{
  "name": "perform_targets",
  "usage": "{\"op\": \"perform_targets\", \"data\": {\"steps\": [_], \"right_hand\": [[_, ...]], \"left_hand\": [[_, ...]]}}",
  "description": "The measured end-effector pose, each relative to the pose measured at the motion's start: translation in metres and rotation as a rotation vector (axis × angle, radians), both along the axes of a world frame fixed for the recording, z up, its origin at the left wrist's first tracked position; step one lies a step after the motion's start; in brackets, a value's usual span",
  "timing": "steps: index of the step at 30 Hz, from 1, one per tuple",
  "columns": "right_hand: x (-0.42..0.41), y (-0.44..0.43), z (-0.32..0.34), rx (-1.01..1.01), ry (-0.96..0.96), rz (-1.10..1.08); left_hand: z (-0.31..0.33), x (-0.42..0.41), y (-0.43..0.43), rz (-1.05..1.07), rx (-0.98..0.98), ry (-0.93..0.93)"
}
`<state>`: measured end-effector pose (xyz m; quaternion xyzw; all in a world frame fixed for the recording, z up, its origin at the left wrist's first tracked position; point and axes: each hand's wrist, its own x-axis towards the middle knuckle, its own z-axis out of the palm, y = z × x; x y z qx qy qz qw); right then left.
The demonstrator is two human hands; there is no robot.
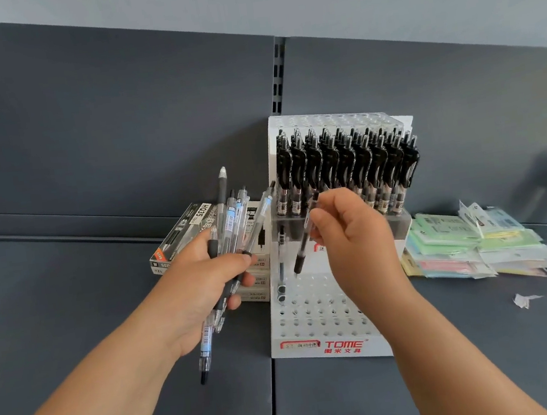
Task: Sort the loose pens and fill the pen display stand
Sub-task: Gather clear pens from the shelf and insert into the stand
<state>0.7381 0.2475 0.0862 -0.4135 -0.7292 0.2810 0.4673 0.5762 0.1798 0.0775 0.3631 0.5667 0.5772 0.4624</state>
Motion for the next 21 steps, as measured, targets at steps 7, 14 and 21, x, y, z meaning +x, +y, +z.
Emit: {"op": "perform_targets", "data": {"steps": [7,14,21], "right_hand": [[-0.005,0.005,-0.029,-0.054,-0.259,-0.069],[-0.004,0.003,-0.016,-0.033,-0.383,-0.149],[-0.02,-0.008,0.017,-0.328,0.191,0.118]], "left_hand": [[0.0,-0.002,-0.003,0.0,0.019,-0.008],[0.002,-0.005,-0.006,-0.002,0.051,-0.078],[0.004,-0.004,-0.009,0.019,0.114,-0.085]]}}
